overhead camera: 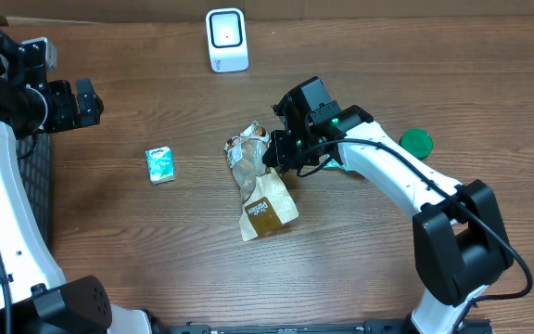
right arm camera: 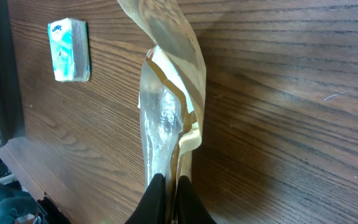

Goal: Scan the item barcode

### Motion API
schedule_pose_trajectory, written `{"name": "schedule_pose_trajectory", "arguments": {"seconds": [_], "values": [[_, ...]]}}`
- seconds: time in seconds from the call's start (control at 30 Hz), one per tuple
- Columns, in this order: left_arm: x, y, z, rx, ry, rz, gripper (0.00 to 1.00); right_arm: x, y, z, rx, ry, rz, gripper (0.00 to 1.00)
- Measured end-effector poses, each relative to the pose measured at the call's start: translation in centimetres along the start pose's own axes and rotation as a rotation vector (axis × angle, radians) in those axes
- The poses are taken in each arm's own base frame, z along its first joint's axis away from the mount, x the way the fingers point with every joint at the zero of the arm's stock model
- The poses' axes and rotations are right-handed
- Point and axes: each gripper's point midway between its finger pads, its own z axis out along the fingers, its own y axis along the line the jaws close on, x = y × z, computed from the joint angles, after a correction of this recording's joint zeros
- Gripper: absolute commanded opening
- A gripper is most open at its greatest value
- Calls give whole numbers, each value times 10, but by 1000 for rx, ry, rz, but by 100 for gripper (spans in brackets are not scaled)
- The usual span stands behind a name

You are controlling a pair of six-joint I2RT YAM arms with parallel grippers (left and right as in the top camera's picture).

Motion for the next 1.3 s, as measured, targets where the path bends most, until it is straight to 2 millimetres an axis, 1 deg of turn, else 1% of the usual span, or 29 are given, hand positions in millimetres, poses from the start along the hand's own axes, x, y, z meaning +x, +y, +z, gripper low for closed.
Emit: {"name": "schedule_pose_trajectory", "arguments": {"seconds": [0.6, 0.77, 0.87, 0.9, 0.93, 0.97, 1.0, 1.03, 1.1, 1.13, 1.17, 1.23, 1.3], "values": [[0, 0, 0, 0, 0, 0, 100, 1, 1, 0, -7, 4, 2, 4], [0, -1, 0, 3, 0, -1, 99, 2, -3, -2, -5, 13, 17, 4], [-1, -6, 0, 37, -5, -29, 100, 0, -8, -5, -2, 13, 34, 4], [-2, -9, 0, 53, -8, -38, 94, 0, -11, -6, 0, 12, 40, 4], [-3, -13, 0, 73, -12, -47, 85, -2, -14, -7, 1, 10, 48, 4], [-4, -18, -1, 105, -16, -53, 64, -3, -16, -9, 2, 8, 55, 4], [-4, -25, -2, 146, -20, -59, 41, -3, -19, -10, 4, 7, 63, 4], [-5, -33, -3, 188, -22, -51, 34, -5, -22, -12, 5, 3, 70, 4], [-6, -51, -1, 262, -22, -36, 27, -7, -25, -13, 5, -1, 74, 4], [-4, -64, 2, 302, -11, -31, 22, -8, -26, -14, 6, -4, 75, 4], [-1, -74, 7, 331, 6, -28, 19, -9, -27, -15, 6, -6, 77, 4], [9, -99, 23, 386, 53, -14, 15, -9, -28, -15, 6, -8, 75, 4], [22, -128, 48, 439, 100, 7, 15, -11, -27, -15, 3, -14, 70, 5]]}}
